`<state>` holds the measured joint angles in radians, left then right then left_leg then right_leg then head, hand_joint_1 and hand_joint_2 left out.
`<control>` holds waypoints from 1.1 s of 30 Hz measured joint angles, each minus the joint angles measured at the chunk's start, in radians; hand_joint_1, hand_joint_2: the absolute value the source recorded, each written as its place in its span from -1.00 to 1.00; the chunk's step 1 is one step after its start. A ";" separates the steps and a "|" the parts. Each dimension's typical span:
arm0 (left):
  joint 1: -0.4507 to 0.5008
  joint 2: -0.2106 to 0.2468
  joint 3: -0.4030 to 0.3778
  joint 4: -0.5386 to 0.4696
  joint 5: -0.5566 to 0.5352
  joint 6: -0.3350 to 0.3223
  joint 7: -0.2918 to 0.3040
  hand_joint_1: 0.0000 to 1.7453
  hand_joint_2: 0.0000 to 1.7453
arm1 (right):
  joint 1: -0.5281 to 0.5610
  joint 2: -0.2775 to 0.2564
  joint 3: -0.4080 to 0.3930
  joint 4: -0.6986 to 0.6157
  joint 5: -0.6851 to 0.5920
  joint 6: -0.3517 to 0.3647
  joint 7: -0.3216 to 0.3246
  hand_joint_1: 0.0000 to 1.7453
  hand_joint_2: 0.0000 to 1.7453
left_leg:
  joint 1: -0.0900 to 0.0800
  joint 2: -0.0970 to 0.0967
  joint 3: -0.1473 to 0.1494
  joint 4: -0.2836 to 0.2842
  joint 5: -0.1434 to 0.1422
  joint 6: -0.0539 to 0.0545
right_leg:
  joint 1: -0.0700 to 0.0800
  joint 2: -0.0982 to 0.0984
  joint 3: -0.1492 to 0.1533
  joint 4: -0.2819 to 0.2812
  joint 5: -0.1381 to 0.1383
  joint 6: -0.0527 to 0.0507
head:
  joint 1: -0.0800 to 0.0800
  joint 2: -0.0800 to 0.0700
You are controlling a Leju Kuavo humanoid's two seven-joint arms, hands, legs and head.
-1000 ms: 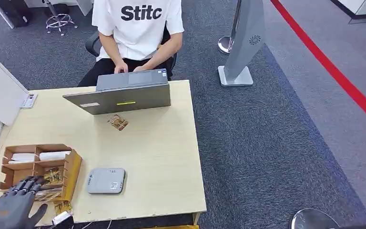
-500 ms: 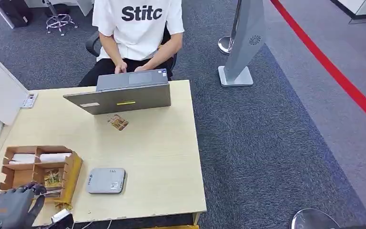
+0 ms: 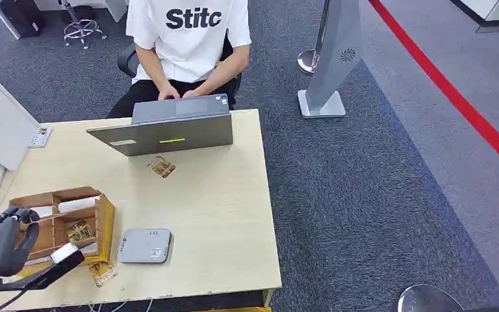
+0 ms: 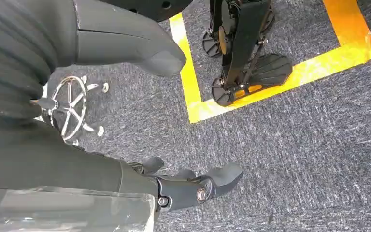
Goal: Pass the card to the sensor for recognition and then transmit it.
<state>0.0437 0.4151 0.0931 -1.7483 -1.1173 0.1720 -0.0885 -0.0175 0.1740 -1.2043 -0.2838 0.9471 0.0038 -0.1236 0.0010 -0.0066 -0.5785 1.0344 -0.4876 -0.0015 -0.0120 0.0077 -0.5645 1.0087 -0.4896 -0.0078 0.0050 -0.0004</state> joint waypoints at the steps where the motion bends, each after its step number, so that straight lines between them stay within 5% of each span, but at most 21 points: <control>1: -0.033 0.005 0.004 -0.001 0.014 -0.014 0.006 1.00 1.00 | 0.000 0.000 0.000 0.000 0.010 -0.001 -0.002 -1.00 1.00 | 0.000 0.000 0.000 0.000 0.000 0.000 | 0.000 0.000 0.000 0.000 0.000 0.000 | 0.000 0.000; 10: -0.277 0.025 0.007 0.013 0.028 -0.134 0.086 1.00 1.00 | -0.007 0.000 0.000 0.002 0.048 -0.003 0.002 -1.00 1.00 | 0.000 -0.002 -0.001 0.001 0.002 0.000 | 0.000 0.000 -0.001 0.000 0.001 0.000 | 0.000 0.000; 18: -0.541 0.042 -0.071 0.216 -0.106 -0.218 0.191 1.00 1.00 | -0.026 -0.004 0.005 0.013 0.080 -0.001 0.005 -1.00 1.00 | 0.000 0.000 -0.001 0.001 0.003 -0.001 | 0.000 0.002 -0.001 0.000 0.003 -0.001 | 0.000 0.000; 33: -0.624 0.041 -0.129 0.338 -0.145 -0.222 0.227 1.00 1.00 | -0.028 -0.009 0.008 0.028 0.081 -0.004 0.013 -1.00 1.00 | 0.000 0.002 -0.001 0.001 0.003 -0.001 | 0.000 0.003 -0.002 0.000 0.003 0.000 | 0.000 0.000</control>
<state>-0.5806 0.4559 -0.0362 -1.4099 -1.2623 -0.0496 0.1385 -0.0457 0.1652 -1.1959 -0.2560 1.0281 0.0000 -0.1106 0.0009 -0.0047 -0.5796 1.0351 -0.4850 -0.0021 -0.0121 0.0109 -0.5667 1.0089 -0.4861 -0.0082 0.0046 -0.0004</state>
